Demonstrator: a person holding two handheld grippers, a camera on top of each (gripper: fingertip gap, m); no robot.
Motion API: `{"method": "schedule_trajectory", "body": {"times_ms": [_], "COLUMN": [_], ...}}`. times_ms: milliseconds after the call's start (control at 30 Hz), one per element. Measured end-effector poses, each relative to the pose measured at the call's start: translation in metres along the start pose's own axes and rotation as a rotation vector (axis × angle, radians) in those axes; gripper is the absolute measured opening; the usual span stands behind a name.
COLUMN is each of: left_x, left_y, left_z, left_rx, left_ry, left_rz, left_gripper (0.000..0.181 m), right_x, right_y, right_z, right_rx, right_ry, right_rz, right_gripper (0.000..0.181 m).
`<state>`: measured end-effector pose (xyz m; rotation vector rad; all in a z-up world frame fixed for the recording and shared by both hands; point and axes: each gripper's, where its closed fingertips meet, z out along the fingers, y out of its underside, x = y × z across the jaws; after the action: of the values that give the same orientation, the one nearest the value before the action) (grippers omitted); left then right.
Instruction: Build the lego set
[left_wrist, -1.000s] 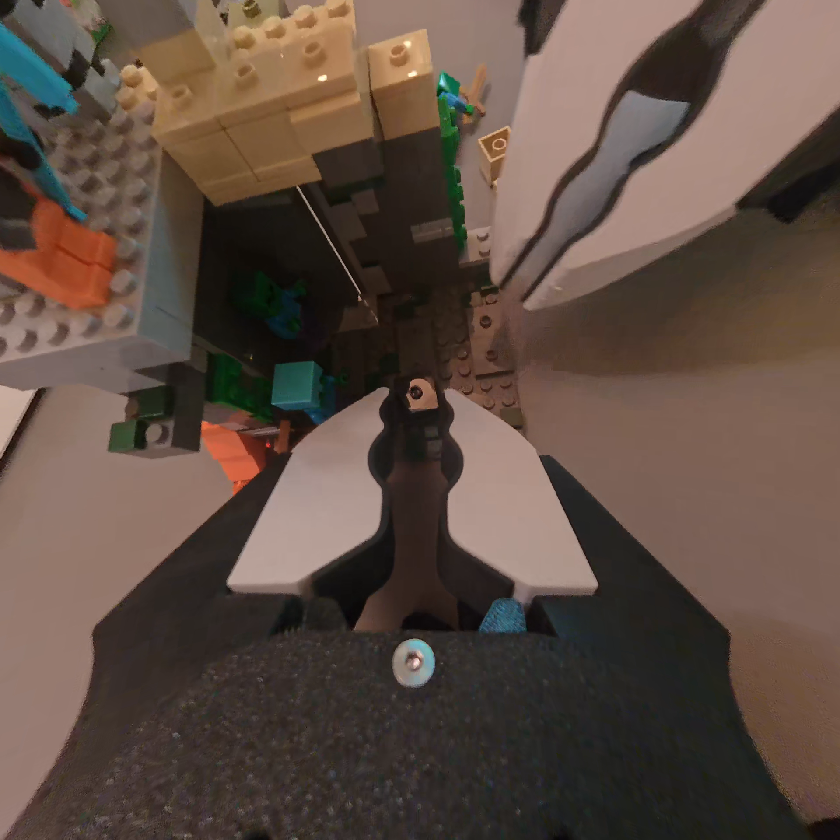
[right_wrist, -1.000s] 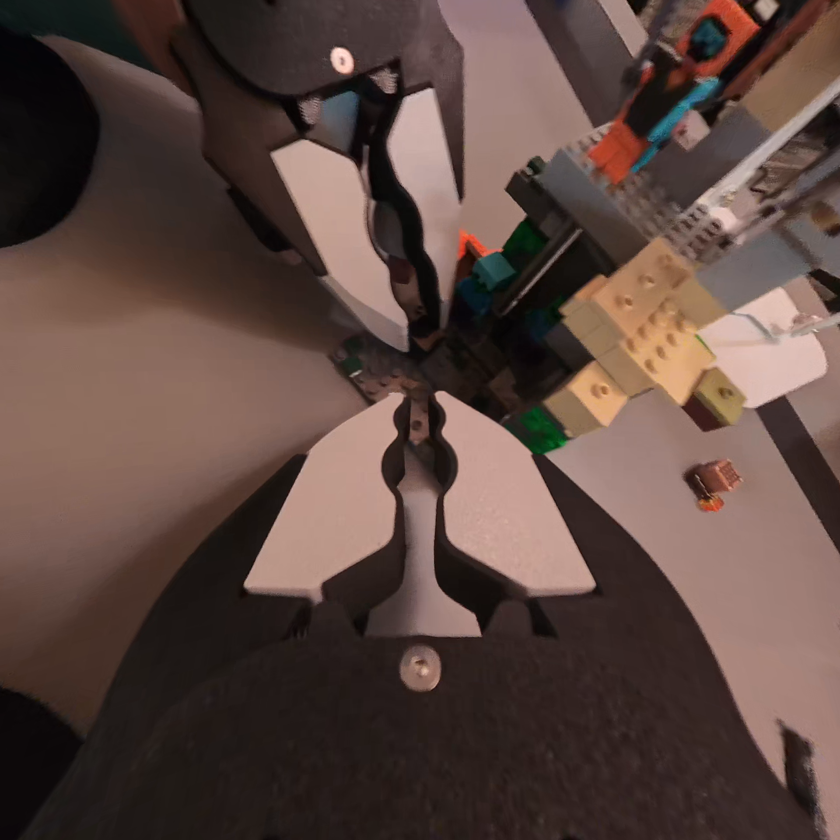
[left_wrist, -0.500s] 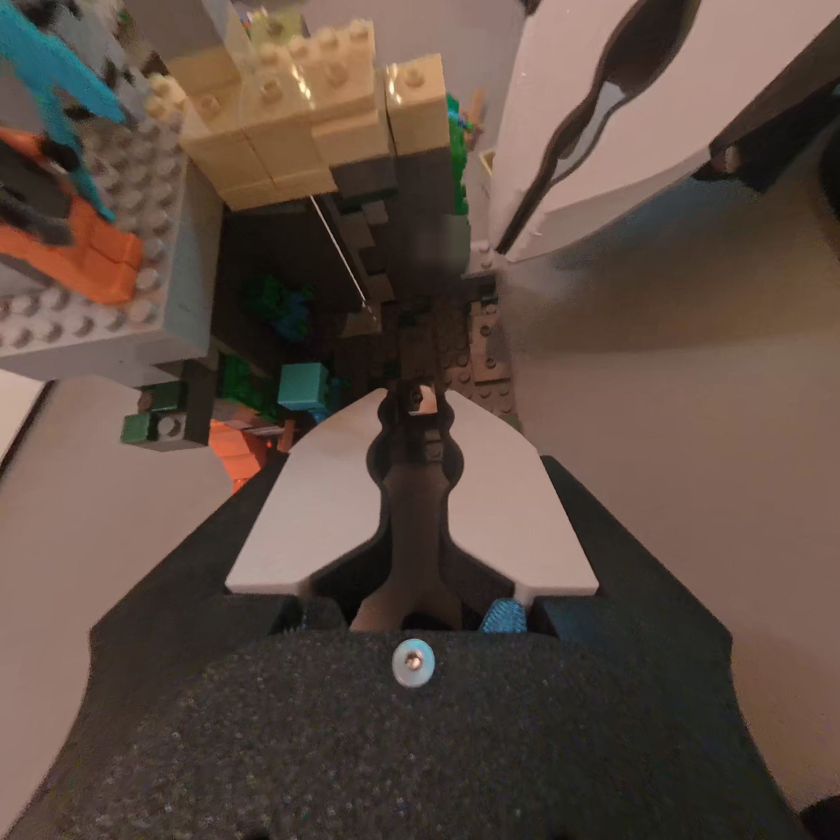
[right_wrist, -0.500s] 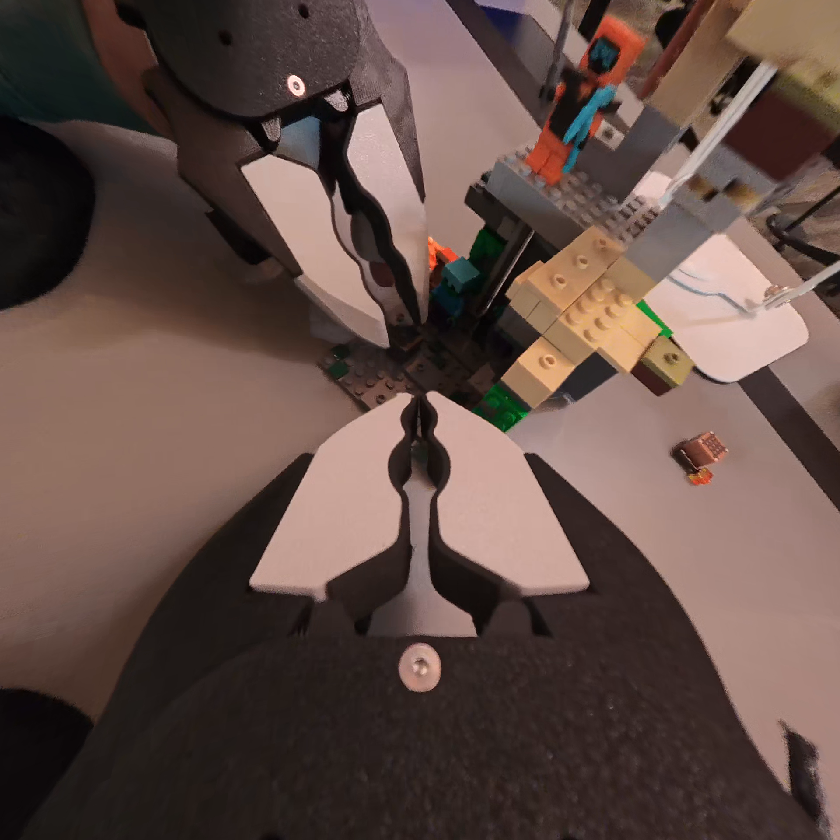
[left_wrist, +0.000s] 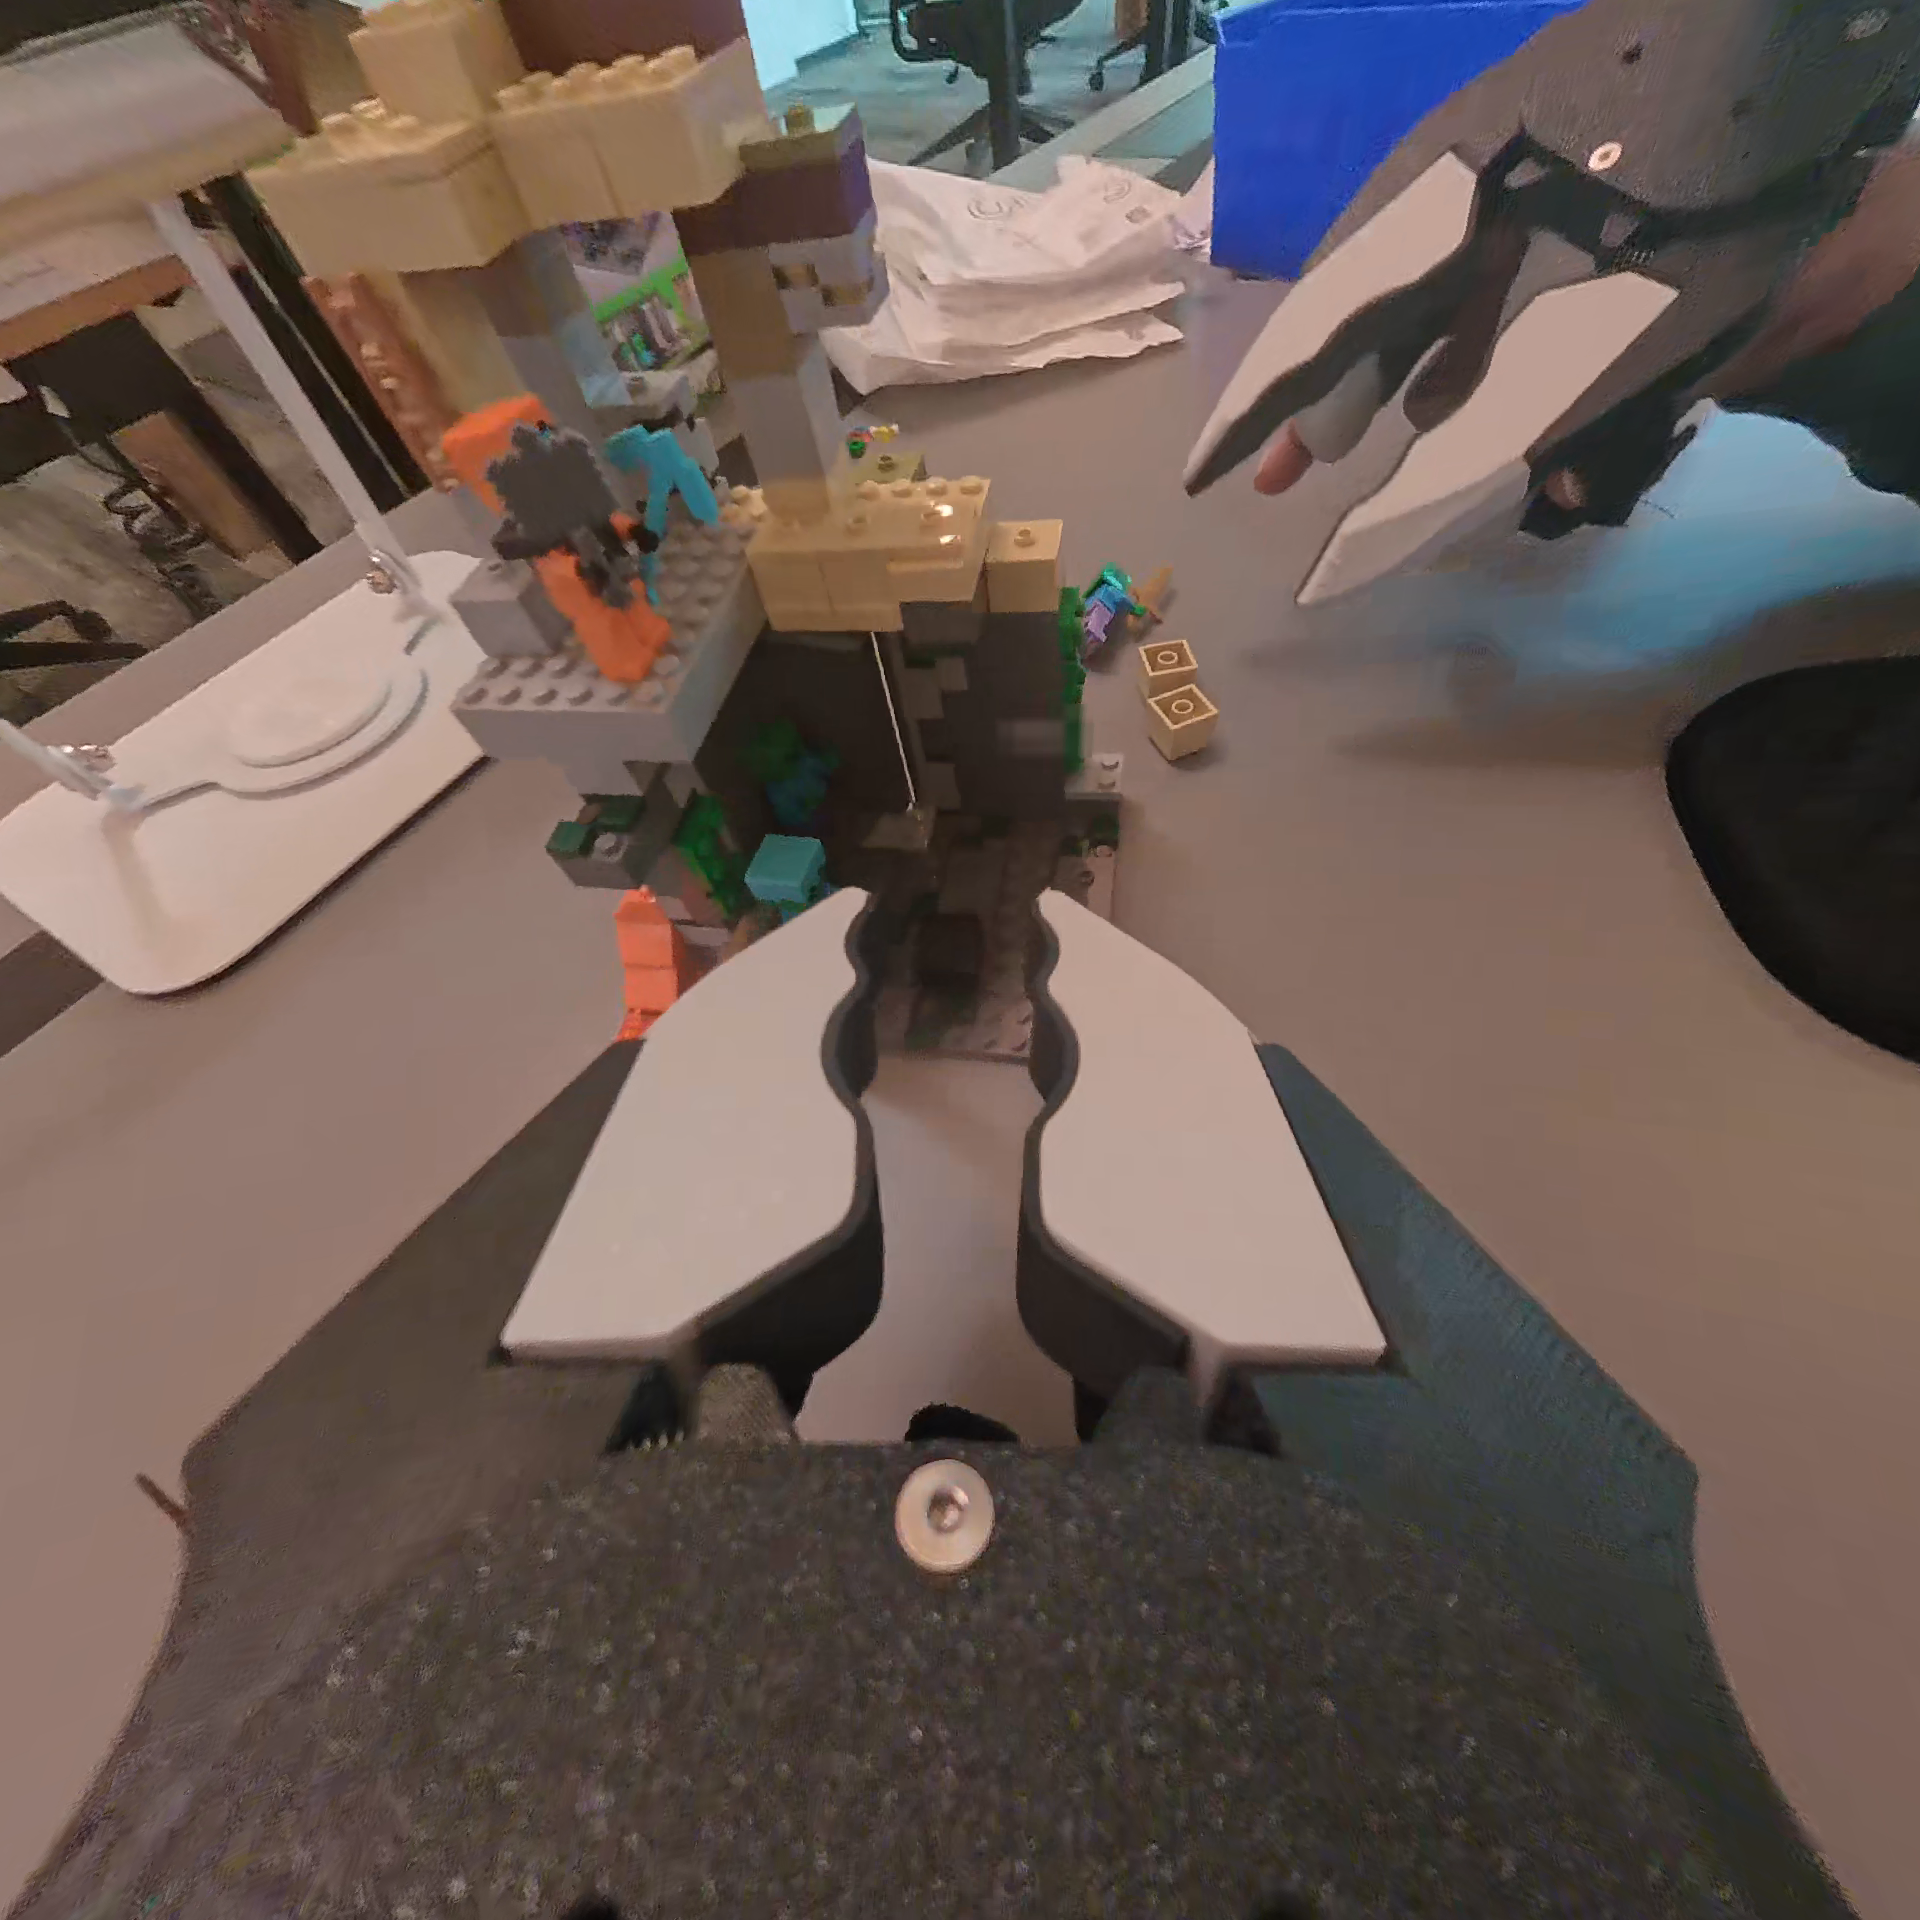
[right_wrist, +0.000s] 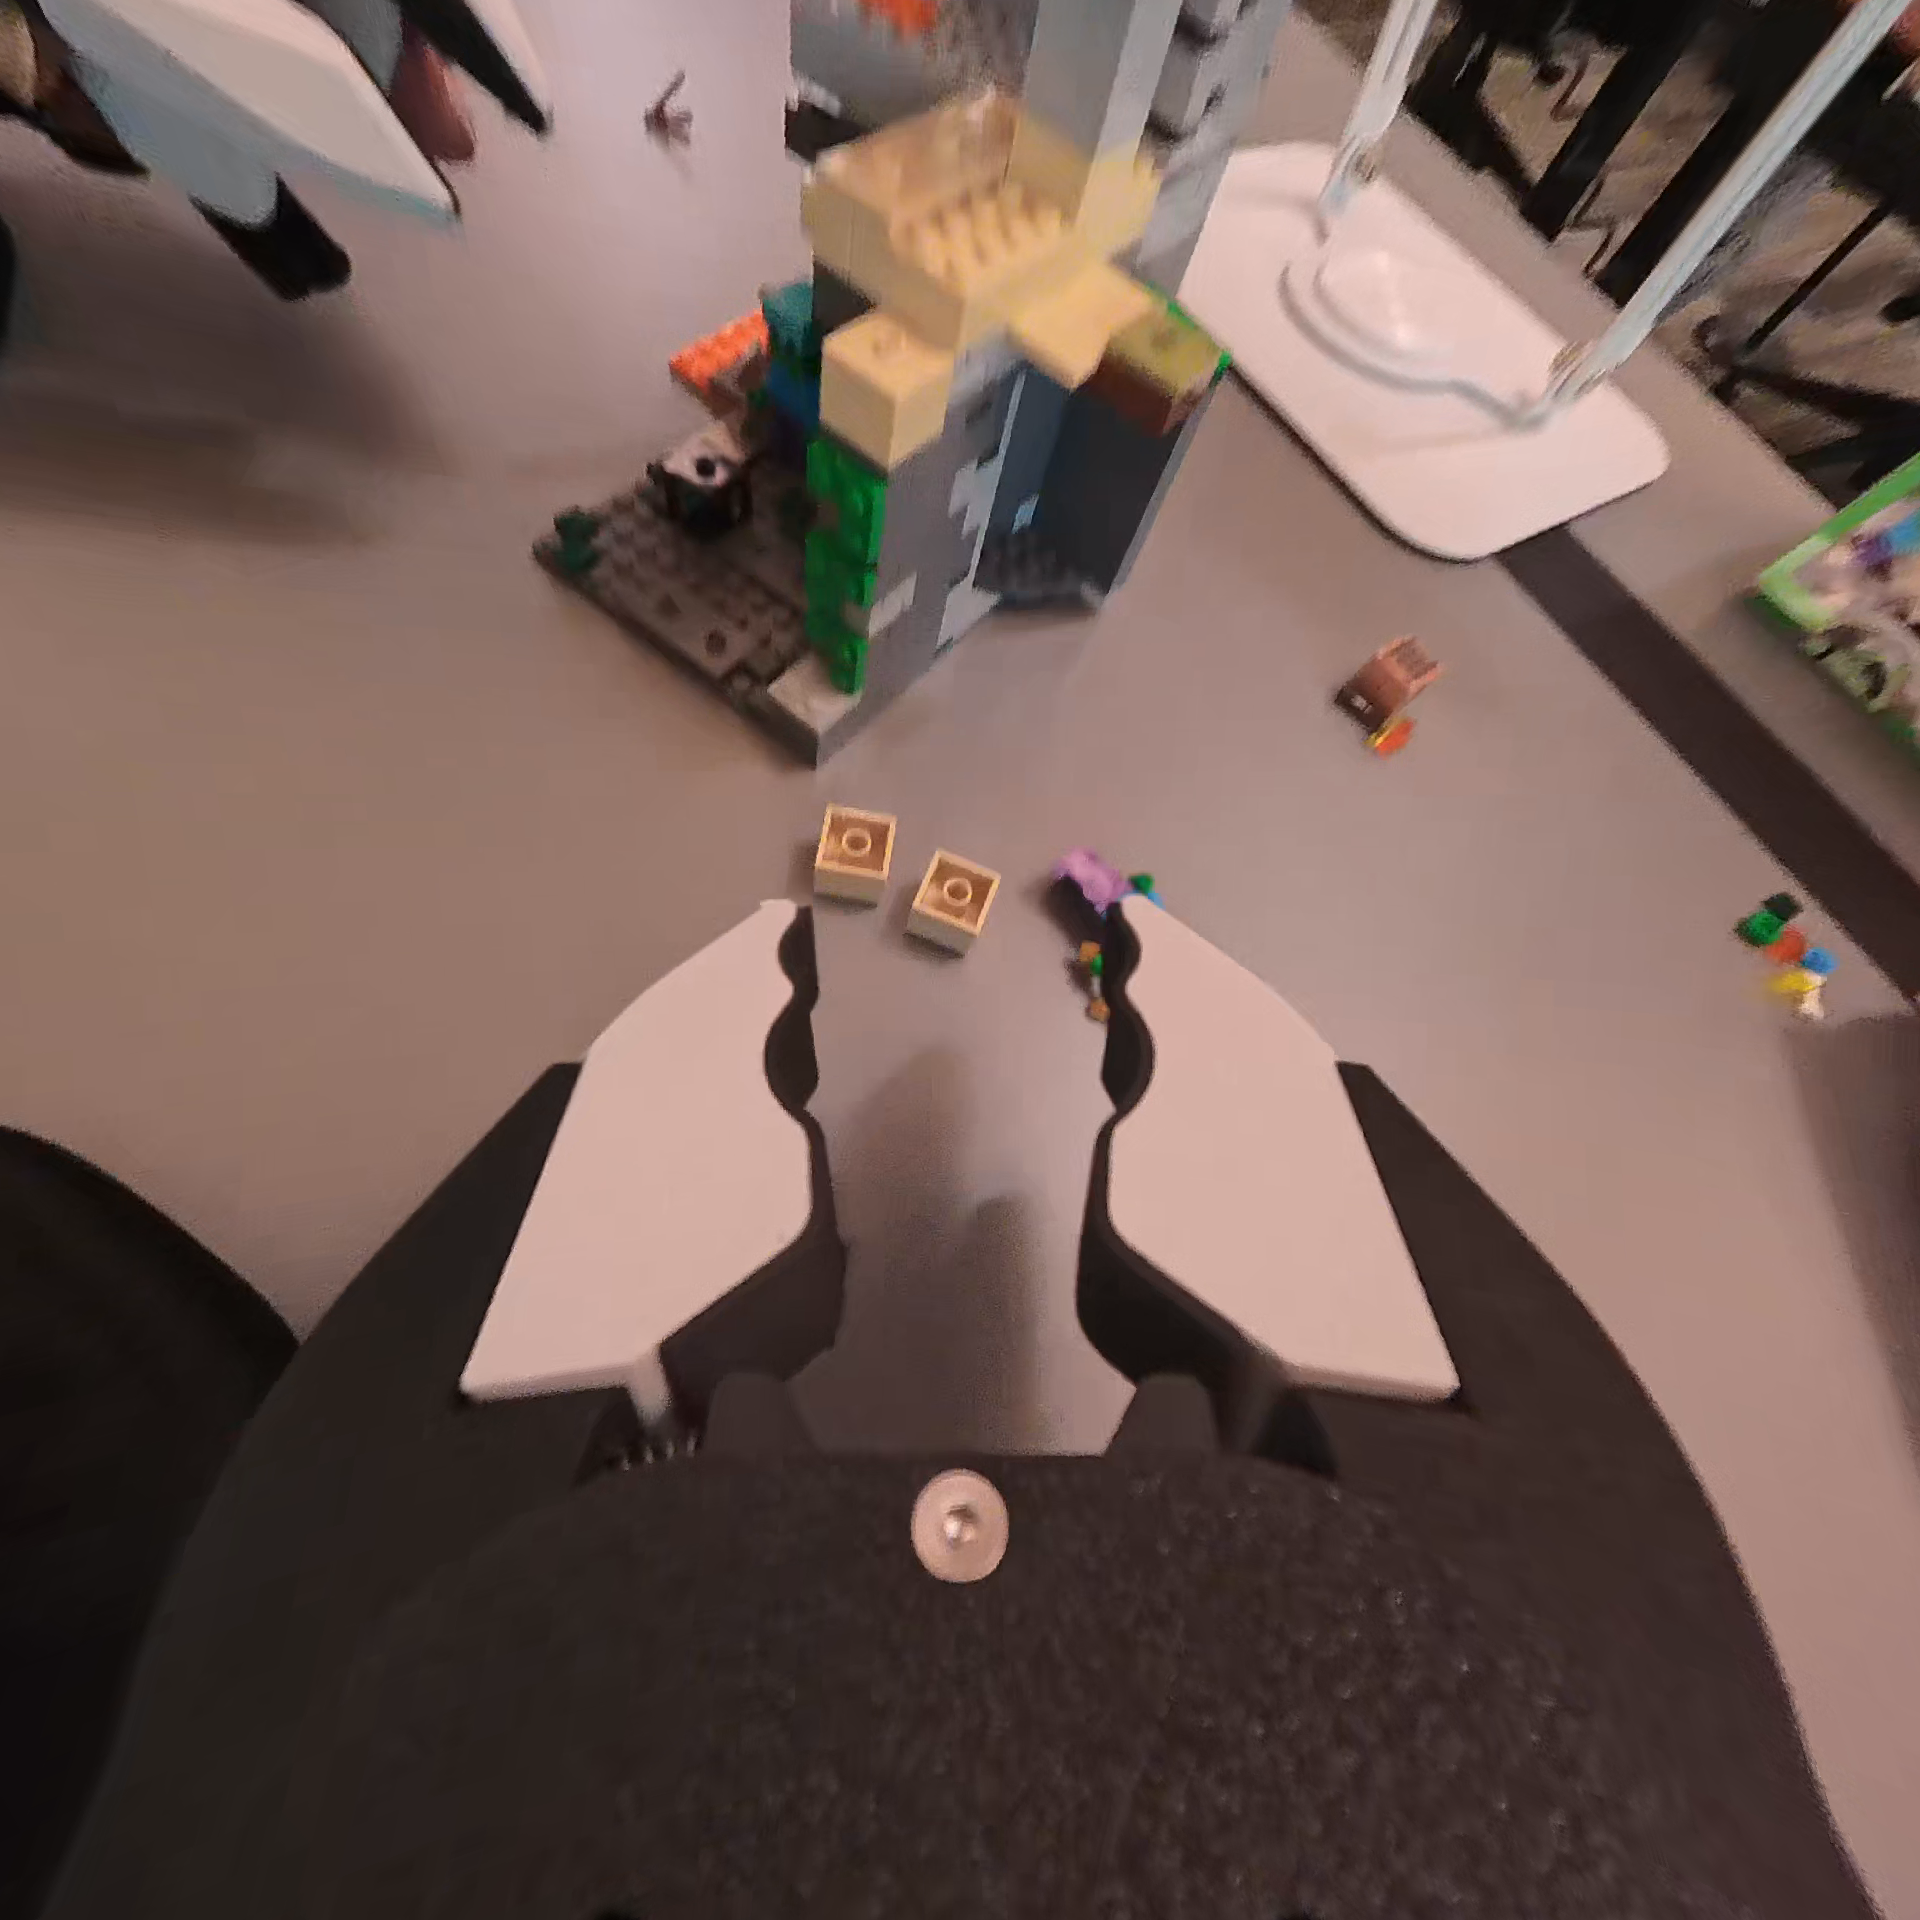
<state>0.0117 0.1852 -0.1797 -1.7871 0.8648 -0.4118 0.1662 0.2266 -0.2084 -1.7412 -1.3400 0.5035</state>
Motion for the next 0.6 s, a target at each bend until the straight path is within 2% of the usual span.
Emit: {"method": "schedule_trajectory", "body": {"times_ms": [267,433,533,600], "left_x": [-0.005,-0.003,-0.001,-0.001], "left_y": [0.01,0.012,0.014,0.016], "left_z": [0.001,0.002,0.004,0.005], "left_rx": [0.019,0.015,0.003,-0.002], "left_ry": [-0.015,-0.02,-0.025,-0.025], "left_rz": [0.002,0.031,0.059,0.067], "left_gripper": [0.024,0.024,0.023,0.023], "right_x": [0.003,0.019,0.037,0.045], "right_y": [0.03,0.033,0.036,0.034], "right_z": [0.017,0.017,0.015,0.019], "right_rx": [-0.12,-0.099,-0.1,-0.077], "right_ry": [0.019,0.078,0.164,0.166], "right_rz": [-0.013,0.03,0.055,0.078], "right_gripper": [0.052,0.038,0.037,0.038]}}
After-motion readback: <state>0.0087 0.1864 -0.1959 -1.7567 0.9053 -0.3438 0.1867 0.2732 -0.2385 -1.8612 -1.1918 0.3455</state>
